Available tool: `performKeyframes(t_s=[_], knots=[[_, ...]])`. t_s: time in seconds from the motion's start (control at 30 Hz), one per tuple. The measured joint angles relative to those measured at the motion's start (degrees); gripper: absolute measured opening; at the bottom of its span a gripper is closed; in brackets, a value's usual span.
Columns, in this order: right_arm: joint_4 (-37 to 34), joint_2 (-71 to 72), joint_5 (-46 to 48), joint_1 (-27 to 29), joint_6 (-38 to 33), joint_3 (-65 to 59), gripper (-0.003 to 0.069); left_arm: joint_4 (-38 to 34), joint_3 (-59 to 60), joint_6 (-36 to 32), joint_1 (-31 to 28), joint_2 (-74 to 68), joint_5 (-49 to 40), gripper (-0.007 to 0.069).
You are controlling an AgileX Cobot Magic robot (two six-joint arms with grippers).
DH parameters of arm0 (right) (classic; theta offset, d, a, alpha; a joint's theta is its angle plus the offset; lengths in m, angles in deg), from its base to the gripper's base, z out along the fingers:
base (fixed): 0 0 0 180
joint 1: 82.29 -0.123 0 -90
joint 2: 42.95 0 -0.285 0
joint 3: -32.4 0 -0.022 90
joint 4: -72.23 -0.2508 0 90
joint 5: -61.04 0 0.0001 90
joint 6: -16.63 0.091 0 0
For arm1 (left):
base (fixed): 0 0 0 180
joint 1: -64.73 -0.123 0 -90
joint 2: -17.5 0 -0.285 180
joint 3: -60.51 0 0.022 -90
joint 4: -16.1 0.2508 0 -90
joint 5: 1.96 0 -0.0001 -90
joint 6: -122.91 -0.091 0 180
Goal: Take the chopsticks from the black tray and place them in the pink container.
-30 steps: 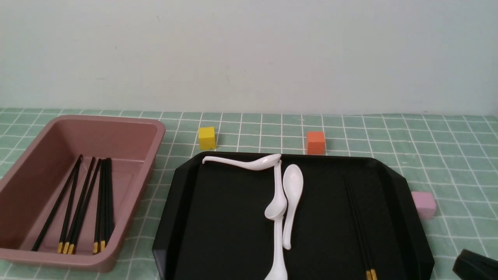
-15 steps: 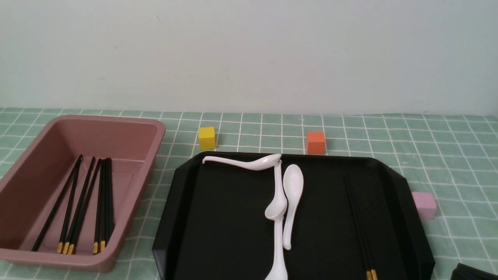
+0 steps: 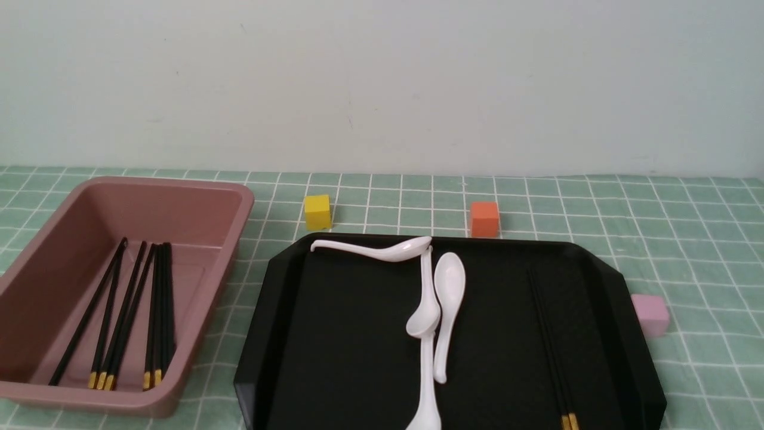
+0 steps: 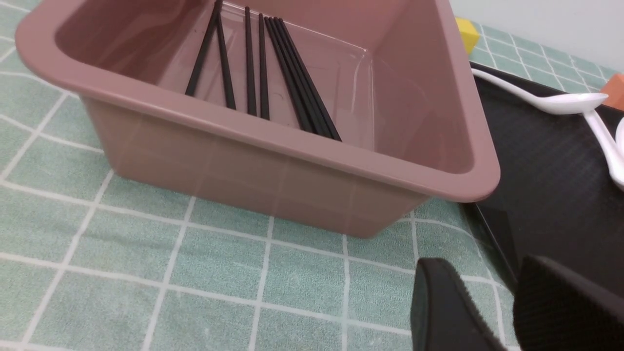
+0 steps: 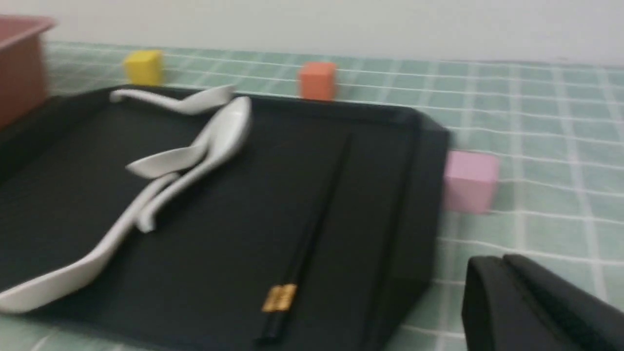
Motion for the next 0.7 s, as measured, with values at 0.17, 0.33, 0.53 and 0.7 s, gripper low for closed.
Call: performKeyframes(t_s=[0.17, 0.33, 0.53, 0.7], knots=[[-1.7, 0.5, 2.1, 5.8, -0.3, 0.0, 0.0045, 0.0, 0.0, 0.0, 0.0, 0.0, 0.0, 0.0239], [-1.8, 0.5, 3.8, 7.7, -0.9, 0.1, 0.005, 0.0, 0.0, 0.0, 0.0, 0.0, 0.0, 0.0239], [-1.8, 0.5, 5.6, 8.8, -1.0, 0.4, 0.006, 0.0, 0.0, 0.0, 0.0, 0.0, 0.0, 0.0239], [-1.8, 0.5, 5.8, 8.8, -1.0, 0.4, 0.0068, 0.0, 0.0, 0.0, 0.0, 0.0, 0.0, 0.0239]])
